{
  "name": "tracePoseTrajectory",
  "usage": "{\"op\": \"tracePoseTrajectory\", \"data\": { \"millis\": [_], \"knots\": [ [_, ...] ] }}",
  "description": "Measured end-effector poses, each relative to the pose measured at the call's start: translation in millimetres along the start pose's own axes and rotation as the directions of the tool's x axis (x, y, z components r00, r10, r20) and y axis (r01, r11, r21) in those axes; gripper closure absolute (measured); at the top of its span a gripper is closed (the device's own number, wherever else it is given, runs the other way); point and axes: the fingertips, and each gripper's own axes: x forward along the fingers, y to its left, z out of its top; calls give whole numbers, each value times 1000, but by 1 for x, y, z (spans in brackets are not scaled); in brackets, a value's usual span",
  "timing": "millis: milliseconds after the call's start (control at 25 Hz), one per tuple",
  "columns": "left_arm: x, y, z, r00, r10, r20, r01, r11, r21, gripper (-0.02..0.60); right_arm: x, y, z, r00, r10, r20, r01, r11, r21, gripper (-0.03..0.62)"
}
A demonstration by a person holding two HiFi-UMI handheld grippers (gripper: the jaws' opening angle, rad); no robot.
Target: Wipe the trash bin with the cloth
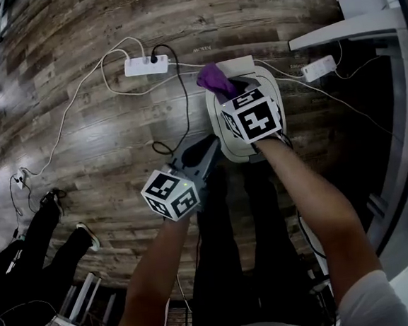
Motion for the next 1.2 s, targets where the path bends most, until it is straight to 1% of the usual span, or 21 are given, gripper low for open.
{"op": "tracePoseTrajectory", "data": {
  "millis": [80,160,320,480,800,1200],
  "knots": [
    [-2,2,-3,1000,3,-2,-3,1000,-3,549,10,26,-1,999,46,-9,-46,999,-13,487],
    [-5,5,-6,1000,11,-10,-11,1000,-9,548,21,43,-7,997,73,-30,-74,997,-23,487],
    [-13,10,-14,1000,24,-19,-24,999,-24,552,35,46,-26,993,79,-86,-82,996,-31,487],
    [-11,10,-17,1000,22,-20,-23,999,-30,552,33,26,-43,993,45,-105,-46,999,-7,487],
    [7,0,-20,999,-4,-32,3,1000,-29,552,13,-13,-53,997,-6,-78,10,999,52,487],
    [27,-16,-26,998,-24,-51,23,999,-24,552,-18,-93,-70,991,-115,-72,124,982,145,487]
  ]
}}
